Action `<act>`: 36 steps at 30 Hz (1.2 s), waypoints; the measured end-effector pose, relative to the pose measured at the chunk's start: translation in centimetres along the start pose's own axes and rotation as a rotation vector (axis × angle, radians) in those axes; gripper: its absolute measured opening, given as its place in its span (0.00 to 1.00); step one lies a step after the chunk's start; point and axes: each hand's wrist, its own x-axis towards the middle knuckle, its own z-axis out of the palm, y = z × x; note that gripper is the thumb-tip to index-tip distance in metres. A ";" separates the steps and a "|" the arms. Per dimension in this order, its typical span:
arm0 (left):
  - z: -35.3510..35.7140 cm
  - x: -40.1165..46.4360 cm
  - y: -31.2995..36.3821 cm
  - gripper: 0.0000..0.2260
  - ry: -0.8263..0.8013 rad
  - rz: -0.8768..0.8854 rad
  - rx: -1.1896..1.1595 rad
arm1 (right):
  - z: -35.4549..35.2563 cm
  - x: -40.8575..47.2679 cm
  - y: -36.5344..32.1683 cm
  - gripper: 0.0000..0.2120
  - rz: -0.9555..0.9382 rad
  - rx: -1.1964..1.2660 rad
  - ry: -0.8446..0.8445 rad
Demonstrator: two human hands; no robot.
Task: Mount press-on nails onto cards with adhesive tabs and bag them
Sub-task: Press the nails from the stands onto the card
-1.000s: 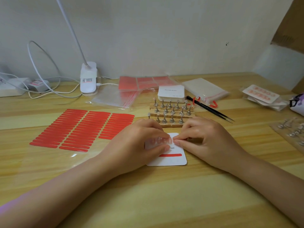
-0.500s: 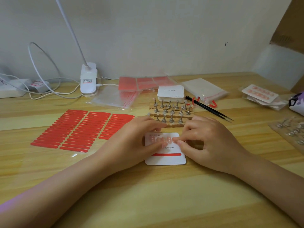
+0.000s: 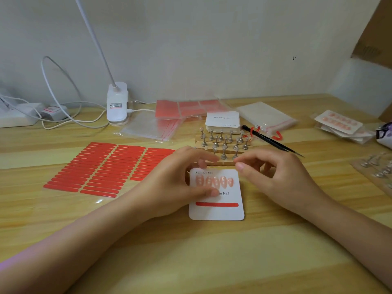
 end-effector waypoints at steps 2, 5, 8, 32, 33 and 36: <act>0.0 0.0 0.2 0.20 0.020 -0.013 -0.148 | 0.1 0.0 -0.3 0.03 0.047 0.026 -0.035; 0.2 0.1 0.7 0.21 0.067 -0.019 -0.314 | 0.1 0.1 -1.0 0.09 0.101 0.175 -0.122; 0.4 0.1 1.0 0.21 0.118 -0.054 -0.411 | 0.4 0.3 -1.4 0.06 0.145 0.340 -0.175; 0.3 0.4 1.6 0.06 -0.014 -0.342 -0.673 | 1.4 0.5 -0.4 0.10 -0.416 -0.134 0.110; 0.4 0.4 1.7 0.05 -0.003 -0.356 -0.665 | 1.4 0.5 -0.4 0.10 -0.427 -0.133 0.111; 0.4 0.5 1.7 0.07 0.006 -0.380 -0.659 | 1.4 0.4 -0.4 0.10 -0.444 -0.145 0.108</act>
